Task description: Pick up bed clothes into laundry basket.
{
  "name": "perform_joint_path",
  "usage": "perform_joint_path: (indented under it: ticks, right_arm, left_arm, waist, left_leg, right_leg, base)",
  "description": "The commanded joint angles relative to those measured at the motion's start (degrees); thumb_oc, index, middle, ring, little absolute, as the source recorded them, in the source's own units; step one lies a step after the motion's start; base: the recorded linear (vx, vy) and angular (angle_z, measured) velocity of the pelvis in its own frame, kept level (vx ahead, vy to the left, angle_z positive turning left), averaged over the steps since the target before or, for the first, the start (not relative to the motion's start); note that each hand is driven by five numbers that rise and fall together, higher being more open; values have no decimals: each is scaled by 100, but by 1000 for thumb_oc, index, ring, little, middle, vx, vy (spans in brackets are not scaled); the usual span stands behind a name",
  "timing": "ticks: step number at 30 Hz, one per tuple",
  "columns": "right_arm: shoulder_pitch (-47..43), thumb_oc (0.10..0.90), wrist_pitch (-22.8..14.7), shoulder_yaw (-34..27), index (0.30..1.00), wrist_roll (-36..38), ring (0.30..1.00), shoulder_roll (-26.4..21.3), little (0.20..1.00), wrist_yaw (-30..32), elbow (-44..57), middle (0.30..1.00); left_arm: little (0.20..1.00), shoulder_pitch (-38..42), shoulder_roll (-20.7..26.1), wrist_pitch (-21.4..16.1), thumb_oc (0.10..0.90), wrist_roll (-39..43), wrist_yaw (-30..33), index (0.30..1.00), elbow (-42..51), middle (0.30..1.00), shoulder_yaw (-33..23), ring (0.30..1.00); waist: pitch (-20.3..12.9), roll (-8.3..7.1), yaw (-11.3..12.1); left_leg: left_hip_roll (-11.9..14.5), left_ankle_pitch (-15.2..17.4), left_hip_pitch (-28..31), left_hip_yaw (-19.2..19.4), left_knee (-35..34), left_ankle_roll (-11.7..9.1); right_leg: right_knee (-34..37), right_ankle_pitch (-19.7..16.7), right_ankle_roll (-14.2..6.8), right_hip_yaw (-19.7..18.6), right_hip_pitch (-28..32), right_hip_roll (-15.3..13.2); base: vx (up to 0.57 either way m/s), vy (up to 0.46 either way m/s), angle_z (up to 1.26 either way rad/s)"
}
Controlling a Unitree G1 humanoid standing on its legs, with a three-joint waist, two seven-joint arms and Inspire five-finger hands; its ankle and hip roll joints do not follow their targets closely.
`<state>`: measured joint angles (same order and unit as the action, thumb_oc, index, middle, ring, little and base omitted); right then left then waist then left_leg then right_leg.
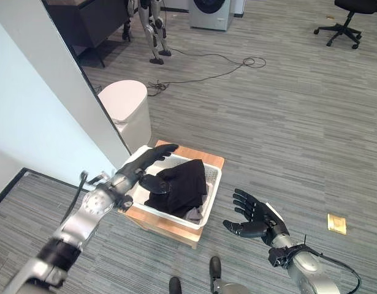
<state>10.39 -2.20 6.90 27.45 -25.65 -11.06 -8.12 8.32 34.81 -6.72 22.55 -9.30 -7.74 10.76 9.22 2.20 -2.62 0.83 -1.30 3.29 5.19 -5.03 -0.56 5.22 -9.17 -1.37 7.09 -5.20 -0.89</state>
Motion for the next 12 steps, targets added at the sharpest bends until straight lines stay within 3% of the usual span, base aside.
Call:
perform_joint_path:
  ticks: [1, 7, 12]
  right_arm:
    - [178, 800, -667, -504, 900, 30, 900, 301, 900, -35, 726, 900]
    - [726, 800, -693, -954, 900, 67, 900, 585, 900, -108, 665, 900]
    - [895, 800, -652, -785, 900, 121, 900, 664, 900, -246, 750, 900]
  left_arm:
    - [900, -368, -493, -670, 800, 1129, 79, 900, 76, 900, -710, 900]
    - [900, -1700, -1474, -384, 800, 1975, -365, 900, -123, 900, -974, 900]
    - [900, -1885, -1761, -304, 800, 2305, -439, 900, -183, 900, -777, 900]
  waist:
    - [-515, -216, 122]
    - [-579, -190, 149]
    - [-589, -215, 194]
  left_leg:
    - [-65, 204, -163, -185, 3, -55]
    - [-77, 203, -105, -269, 17, -3]
    - [-97, 197, -116, -401, 52, 23]
  right_leg:
    - [-226, 923, -704, 143, 672, -671]
    - [-276, 1023, -639, 128, 727, -656]
    - [-418, 1111, -590, 166, 743, -663]
  base:
    - [5, 0, 10]
    - [-2, -9, 8]
    - [-9, -25, 8]
